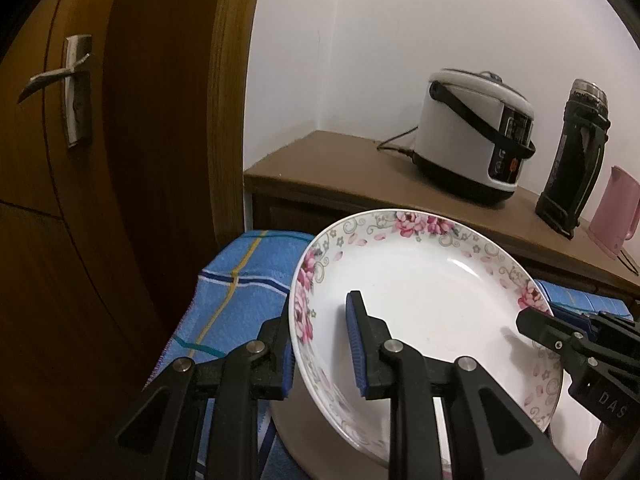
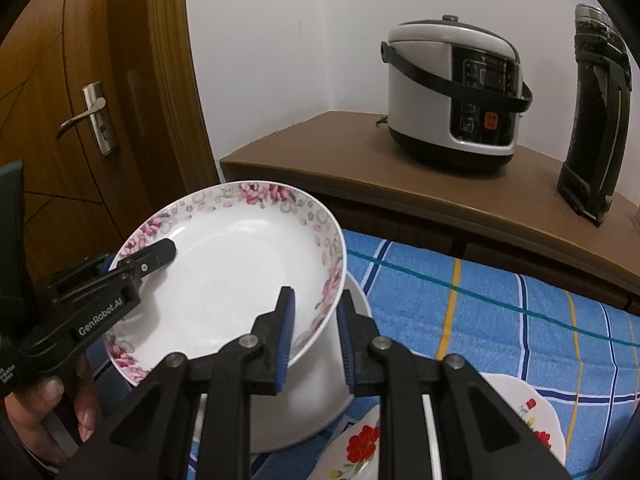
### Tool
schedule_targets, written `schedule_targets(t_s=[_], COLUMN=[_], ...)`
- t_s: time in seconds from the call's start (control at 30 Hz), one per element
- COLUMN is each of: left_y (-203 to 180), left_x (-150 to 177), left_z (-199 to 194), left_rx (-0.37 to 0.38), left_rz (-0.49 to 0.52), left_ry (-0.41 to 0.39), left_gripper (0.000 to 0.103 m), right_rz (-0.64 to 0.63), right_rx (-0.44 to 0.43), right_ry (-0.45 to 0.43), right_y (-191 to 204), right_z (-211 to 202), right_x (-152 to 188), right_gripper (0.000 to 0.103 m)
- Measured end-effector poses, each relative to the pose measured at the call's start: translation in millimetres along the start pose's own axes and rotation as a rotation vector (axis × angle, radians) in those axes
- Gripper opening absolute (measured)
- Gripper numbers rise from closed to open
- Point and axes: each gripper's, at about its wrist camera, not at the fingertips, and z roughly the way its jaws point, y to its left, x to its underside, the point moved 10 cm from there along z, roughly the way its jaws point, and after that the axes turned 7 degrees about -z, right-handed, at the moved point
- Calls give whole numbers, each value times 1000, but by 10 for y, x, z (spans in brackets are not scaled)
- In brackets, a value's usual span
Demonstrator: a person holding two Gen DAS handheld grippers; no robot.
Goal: Organize plates and bowls
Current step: 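Carry the held bowl over the plain white plate with the left tool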
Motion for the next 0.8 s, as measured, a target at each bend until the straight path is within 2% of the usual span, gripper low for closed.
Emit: schedule_targets(t_s=[0.3,0.8], left_y=[3,-7], left_x=[46,140], left_z=[54,140], left_rx=[1,28], left_rz=[-3,-17], left_ry=[35,111], left_gripper=[25,25], right_rz=[-12,-94], right_rx=[-6,47], right_ry=[38,130], right_y=[8,23], right_z=[45,89], right_x=[16,32], right_gripper=[22,23])
